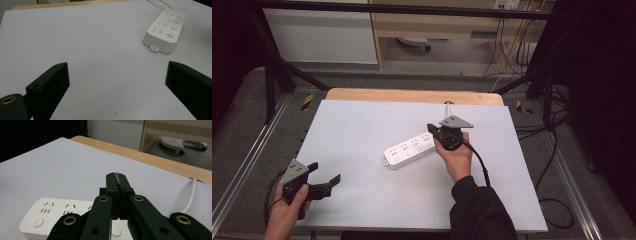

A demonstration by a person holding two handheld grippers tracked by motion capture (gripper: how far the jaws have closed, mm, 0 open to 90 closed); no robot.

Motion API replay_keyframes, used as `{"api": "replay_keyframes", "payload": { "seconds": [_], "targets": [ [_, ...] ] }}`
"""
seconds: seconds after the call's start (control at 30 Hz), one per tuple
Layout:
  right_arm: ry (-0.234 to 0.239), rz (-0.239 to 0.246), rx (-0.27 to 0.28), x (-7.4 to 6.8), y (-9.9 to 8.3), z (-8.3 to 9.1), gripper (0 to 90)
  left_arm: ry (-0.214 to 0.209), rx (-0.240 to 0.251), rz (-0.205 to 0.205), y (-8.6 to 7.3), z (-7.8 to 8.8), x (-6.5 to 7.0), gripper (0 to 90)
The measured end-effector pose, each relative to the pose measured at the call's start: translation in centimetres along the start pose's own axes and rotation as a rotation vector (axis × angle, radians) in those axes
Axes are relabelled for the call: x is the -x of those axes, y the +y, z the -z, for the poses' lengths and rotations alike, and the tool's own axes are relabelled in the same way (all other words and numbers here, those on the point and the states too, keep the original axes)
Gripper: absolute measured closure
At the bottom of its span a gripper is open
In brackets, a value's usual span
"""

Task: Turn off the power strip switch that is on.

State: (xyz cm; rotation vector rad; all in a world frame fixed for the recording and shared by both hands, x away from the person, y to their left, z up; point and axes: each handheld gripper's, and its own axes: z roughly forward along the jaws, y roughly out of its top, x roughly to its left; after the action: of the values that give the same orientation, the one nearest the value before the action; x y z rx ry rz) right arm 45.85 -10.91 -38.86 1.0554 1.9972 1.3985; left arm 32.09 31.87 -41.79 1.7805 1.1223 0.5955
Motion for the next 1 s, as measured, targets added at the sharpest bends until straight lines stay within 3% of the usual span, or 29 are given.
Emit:
{"api": "replay_keyframes", "payload": {
  "seconds": [0.53,1.0],
  "targets": [
    [-0.004,-0.019,-0.042,-0.1,-1.1,-1.4,90.0,-0.001,0.0,0.001,0.0,0.0,0.0,5.3],
    [0.011,0.006,-0.052,-0.7,-2.3,-2.4,90.0,-0.002,-0.001,0.006,0.0,0.0,-0.1,5.3]
  ]
}}
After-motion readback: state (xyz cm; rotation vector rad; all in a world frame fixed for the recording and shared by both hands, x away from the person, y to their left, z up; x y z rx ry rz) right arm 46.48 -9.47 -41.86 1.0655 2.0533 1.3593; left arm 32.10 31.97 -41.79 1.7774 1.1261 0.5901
